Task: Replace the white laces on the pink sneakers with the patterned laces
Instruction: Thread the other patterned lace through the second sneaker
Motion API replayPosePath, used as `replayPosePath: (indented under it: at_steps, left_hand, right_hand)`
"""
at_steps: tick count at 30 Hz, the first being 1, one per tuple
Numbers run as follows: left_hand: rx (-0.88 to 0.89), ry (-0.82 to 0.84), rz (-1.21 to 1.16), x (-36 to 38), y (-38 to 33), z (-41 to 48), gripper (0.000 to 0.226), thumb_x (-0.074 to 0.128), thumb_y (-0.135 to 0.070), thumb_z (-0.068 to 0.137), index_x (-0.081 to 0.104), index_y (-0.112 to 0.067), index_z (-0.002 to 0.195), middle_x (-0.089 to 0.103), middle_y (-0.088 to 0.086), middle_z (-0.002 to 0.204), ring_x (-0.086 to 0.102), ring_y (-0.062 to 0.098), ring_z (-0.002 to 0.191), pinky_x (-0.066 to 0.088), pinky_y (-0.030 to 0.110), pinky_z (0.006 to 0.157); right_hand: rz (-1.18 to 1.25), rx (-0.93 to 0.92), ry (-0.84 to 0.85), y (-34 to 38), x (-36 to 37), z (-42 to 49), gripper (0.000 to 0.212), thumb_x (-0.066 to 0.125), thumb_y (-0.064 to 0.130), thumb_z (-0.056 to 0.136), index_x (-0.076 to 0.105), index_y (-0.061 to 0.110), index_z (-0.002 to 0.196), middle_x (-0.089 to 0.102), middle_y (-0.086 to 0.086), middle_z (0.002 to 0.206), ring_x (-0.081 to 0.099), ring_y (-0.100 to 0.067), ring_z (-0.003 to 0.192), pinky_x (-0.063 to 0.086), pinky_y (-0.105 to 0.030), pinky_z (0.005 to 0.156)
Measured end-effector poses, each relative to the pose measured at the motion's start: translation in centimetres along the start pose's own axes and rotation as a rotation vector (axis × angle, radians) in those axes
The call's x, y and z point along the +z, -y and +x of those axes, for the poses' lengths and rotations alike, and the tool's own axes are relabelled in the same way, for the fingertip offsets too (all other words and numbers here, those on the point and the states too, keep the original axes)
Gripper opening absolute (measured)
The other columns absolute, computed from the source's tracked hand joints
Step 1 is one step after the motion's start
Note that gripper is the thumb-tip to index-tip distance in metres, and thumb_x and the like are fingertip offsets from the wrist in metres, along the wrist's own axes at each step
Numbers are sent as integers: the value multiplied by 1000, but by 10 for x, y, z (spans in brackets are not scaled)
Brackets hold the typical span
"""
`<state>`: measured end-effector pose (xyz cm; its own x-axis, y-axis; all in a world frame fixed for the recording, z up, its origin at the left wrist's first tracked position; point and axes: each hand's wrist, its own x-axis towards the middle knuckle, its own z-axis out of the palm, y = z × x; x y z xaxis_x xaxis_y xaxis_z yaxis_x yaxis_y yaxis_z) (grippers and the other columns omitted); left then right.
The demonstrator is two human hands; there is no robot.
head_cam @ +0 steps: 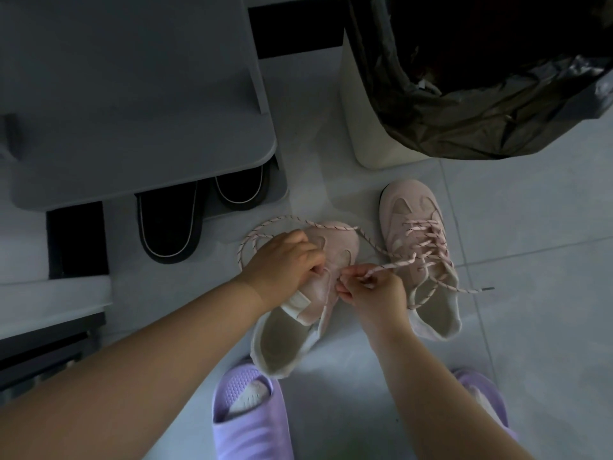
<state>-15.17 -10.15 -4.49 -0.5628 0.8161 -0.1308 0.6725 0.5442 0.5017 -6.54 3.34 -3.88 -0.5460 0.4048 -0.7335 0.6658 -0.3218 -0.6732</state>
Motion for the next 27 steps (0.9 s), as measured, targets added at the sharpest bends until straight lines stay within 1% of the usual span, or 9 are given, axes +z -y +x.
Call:
replayPosePath:
  at_steps: [2,6,11,16,18,19,22,25,27]
  left_hand:
    - [-4,49,5,0,-2,3,11,55,-24,68,64,-22,63,60,-9,63,48,11,73,37,20,57]
    - [-97,203,-52,-1,-3,10,16,55,-17,86,70,-17,91,62,0,91,47,17,97,37,25,75]
    - [-101,130,-229,-4,-3,6,18,58,-12,74,75,-16,79,62,2,69,49,16,81,41,29,70]
    - [-167,153,-299,-5,-6,4,27,50,-20,77,76,-18,86,64,2,76,53,19,86,46,31,77]
    - [-185,147,-323,-5,-7,4,25,52,-18,79,75,-18,89,66,2,82,54,19,92,46,33,82]
    - [-197,158,-321,-5,-8,5,23,54,-17,82,75,-18,92,67,2,88,54,20,99,44,34,86]
    - [-197,244,-326,-5,-9,5,23,53,-14,89,72,-19,100,64,1,106,48,16,119,38,29,94]
    - [-165,294,-306,-8,-9,3,32,43,-25,82,72,-20,96,61,0,99,54,18,106,45,35,85]
    - [-148,312,-280,-9,-9,2,36,40,-27,79,71,-22,95,55,-8,90,53,14,102,45,32,81]
  right_hand:
    - [-6,-17,-22,1,-1,0,13,62,-9,80,58,3,75,64,-10,65,63,-17,59,55,-22,57]
    - [-124,-62,-64,-4,-6,2,20,71,-4,73,64,12,62,66,1,57,60,-13,57,51,-21,58]
    - [-601,-232,21,2,-11,9,6,72,13,75,72,16,70,68,2,69,61,-13,71,45,-25,67]
    - [-485,-160,-26,-4,-8,6,21,74,22,74,64,8,62,62,-10,58,53,-16,59,42,-27,57]
    - [-497,-154,-45,-13,4,-8,24,78,30,67,59,17,72,61,0,70,57,-14,65,47,-22,61]
    - [-474,-182,-43,-20,11,-14,36,81,30,62,55,18,85,58,1,85,59,-17,76,51,-27,69]
    - [-424,-232,-120,-31,17,-24,64,77,9,63,42,10,116,41,1,104,53,-29,100,48,-39,85]
    - [-329,-212,-285,-34,13,-26,76,78,10,65,34,8,127,44,-6,117,53,-28,104,47,-36,86]
    - [-338,-279,-342,-33,13,-31,70,81,11,64,36,7,118,44,-10,116,51,-24,100,45,-32,85]
